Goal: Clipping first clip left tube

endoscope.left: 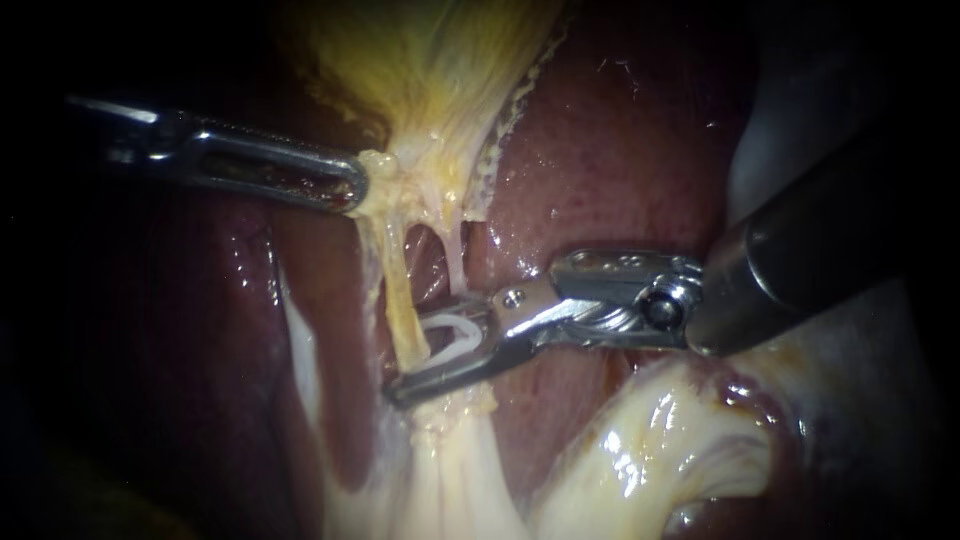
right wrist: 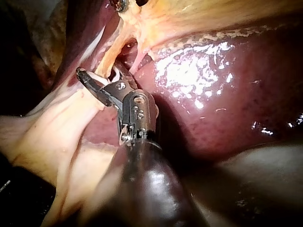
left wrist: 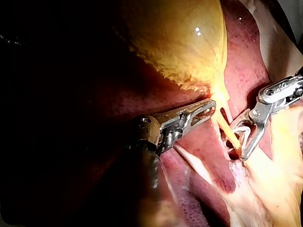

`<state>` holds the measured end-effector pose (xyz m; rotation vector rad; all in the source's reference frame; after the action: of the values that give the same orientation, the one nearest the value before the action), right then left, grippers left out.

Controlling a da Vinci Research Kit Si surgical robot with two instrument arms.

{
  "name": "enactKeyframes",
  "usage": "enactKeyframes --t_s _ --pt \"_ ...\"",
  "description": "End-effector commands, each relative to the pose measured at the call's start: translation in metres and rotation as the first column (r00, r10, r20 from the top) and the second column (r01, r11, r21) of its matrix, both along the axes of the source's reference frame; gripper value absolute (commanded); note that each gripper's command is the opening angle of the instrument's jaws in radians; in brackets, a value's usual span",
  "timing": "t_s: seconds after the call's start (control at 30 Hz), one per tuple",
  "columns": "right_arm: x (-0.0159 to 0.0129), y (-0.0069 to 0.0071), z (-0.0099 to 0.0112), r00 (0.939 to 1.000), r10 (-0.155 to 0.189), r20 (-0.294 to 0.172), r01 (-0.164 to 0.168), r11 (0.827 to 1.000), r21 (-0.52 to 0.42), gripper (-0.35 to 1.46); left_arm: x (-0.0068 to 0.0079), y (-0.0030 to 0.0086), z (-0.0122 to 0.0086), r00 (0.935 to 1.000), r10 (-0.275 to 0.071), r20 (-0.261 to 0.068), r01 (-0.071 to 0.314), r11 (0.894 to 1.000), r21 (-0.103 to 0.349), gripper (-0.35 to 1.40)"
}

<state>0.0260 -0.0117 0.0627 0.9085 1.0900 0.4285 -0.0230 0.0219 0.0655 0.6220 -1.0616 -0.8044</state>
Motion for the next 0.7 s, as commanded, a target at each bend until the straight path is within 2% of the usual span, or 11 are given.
enactKeyframes --t_s 0.03,0.3,0.47,0.6,0.7 --pt "0.0001 -0.0002 -0.0004 0.9999 -0.007 -0.010 0.007 1.000 0.008 0.49 0.0000 0.0000 0.0000 1.0000 0.000 -0.001 0.000 1.000 0.000 -0.35" --pt "0.0008 -0.0018 -0.0028 0.9942 -0.039 -0.100 0.044 0.998 0.044 0.49 0.0000 0.0000 0.0000 1.0000 0.000 -0.001 0.000 1.000 0.000 -0.35" --pt "0.0013 -0.0025 -0.0039 0.9866 -0.061 -0.151 0.070 0.996 0.054 0.47 0.0000 0.0000 0.0000 1.0000 0.000 -0.001 0.000 1.000 0.000 -0.35" --pt "0.0015 -0.0025 -0.0039 0.9775 -0.067 -0.200 0.082 0.994 0.066 0.43 0.0000 0.0000 0.0000 1.0000 0.000 -0.001 0.000 1.000 0.000 -0.35" --pt "0.0016 -0.0024 -0.0038 0.9724 -0.086 -0.217 0.103 0.992 0.067 0.37 0.0000 0.0000 0.0000 1.0000 0.000 -0.001 0.000 1.000 0.000 -0.35"
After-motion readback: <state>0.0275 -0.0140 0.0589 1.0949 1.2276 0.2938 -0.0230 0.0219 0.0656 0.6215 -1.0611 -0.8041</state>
